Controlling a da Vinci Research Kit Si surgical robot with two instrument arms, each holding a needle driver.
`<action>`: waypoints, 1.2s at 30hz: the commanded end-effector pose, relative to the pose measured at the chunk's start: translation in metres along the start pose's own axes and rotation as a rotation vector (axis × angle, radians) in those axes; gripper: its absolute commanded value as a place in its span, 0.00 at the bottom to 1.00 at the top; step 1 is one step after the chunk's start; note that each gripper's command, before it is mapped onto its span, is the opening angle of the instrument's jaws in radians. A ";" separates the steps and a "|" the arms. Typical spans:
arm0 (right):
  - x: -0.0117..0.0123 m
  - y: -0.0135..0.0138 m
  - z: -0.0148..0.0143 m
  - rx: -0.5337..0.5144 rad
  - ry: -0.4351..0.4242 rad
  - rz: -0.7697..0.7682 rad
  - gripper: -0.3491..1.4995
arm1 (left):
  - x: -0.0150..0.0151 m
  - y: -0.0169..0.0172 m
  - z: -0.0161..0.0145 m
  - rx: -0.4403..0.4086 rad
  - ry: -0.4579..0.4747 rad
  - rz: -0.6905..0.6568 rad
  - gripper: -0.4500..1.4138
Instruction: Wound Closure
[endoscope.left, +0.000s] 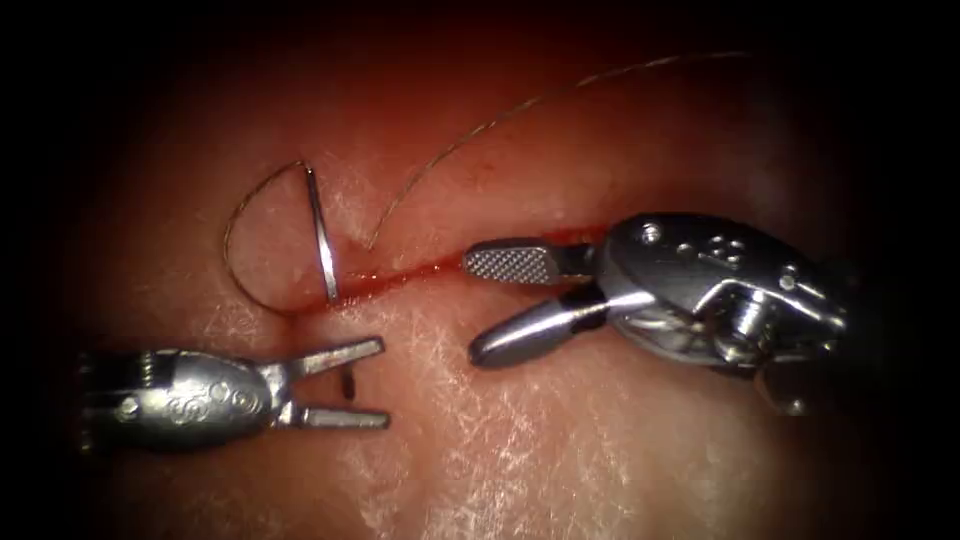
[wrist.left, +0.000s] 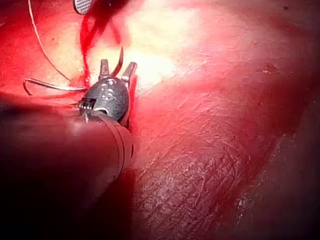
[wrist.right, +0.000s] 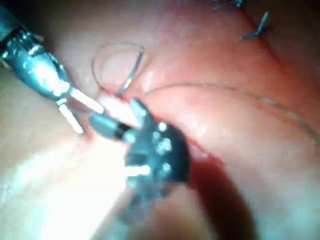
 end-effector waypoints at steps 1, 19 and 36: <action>-0.0011 -0.0002 0.0008 0.003 0.000 0.000 0.82 | -0.0007 0.0002 0.0008 -0.003 0.002 0.000 0.42; -0.0029 -0.0021 -0.0002 0.020 0.000 -0.012 0.79 | 0.0004 0.0011 -0.0001 -0.108 0.037 -0.368 0.00; -0.0050 -0.0027 0.0020 0.031 -0.005 -0.020 0.71 | 0.0091 0.0043 -0.0033 -0.313 0.129 -0.573 0.00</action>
